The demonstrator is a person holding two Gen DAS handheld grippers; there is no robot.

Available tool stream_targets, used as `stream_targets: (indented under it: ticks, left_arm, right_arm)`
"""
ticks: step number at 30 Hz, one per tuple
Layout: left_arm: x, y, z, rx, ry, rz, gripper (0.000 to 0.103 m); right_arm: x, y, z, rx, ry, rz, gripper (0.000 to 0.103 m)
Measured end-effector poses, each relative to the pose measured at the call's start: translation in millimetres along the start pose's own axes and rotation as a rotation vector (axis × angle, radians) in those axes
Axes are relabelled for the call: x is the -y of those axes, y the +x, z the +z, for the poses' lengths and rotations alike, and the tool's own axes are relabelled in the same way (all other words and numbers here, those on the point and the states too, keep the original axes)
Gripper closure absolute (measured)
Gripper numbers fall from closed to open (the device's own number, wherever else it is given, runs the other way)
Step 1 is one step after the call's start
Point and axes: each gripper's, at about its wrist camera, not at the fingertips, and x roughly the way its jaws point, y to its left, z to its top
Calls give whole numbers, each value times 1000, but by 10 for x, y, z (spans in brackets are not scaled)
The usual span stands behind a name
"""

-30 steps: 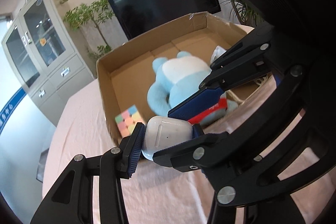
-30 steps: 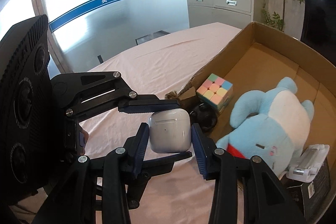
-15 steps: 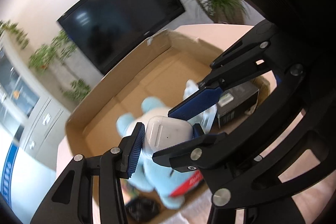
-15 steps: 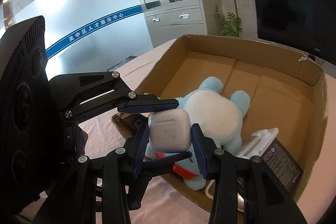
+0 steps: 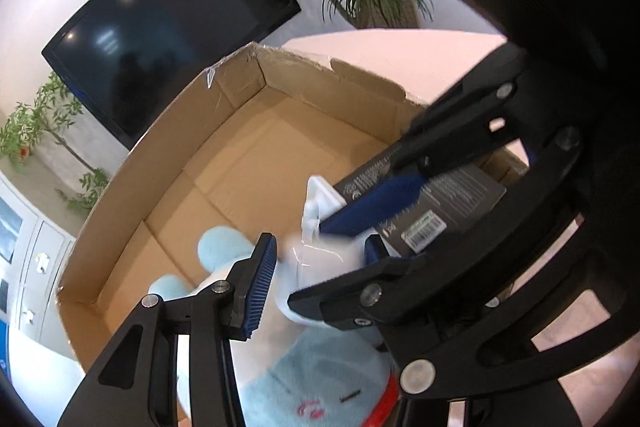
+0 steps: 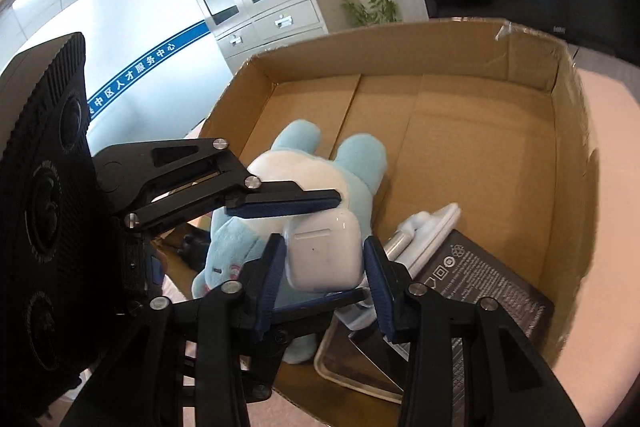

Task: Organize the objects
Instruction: 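Lift the earbud case with the right tool and carry it into the box, then open the right tool to release the earbud case and withdraw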

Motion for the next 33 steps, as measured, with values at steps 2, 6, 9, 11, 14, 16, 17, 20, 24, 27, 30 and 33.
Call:
stream_targets:
  ticks: [2,6,9,11,14,16,17,20,24,27,30,33]
  left_arm:
    - [14,11,-18,-1,-4,-14,59]
    - [56,-15,-12,-2,-1,29,58]
    - [59,-139,2,16,-3,70,53]
    - [72,-279,16,41,1,122,34]
    - [120,-593,-11,103,9,182,22]
    - [144,-762,-57,114,-3,204,21]
    - [154,-828,-89,119,-9,215,19]
    - [160,-1051,-290,121,-58,271,15]
    - [-10,-1284,-723,121,-328,332,1]
    - [-156,-1342,-1244,56,-674,346,1]
    - [-72,-1414,-1659,24,-827,365,1]
    - [48,-1414,-1854,-54,-841,411,1]
  right_arm:
    - [13,3,-12,4,3,5,70]
    - [5,-5,-29,6,-4,-6,70]
    - [-49,-55,-4,19,-18,-4,69]
    - [-126,-138,9,36,-32,4,67]
    - [-248,-307,43,65,-44,-34,45]
    - [-327,-447,79,111,-49,-58,31]
    - [-373,-539,80,140,-46,-56,28]
    - [-518,-738,75,194,-57,-64,15]
    - [-751,-828,84,215,-92,-107,3]
    - [-932,-733,97,179,-103,-137,0]
    - [-1120,-556,81,130,-124,-182,0]
    - [-1167,-266,-35,72,-73,-224,0]
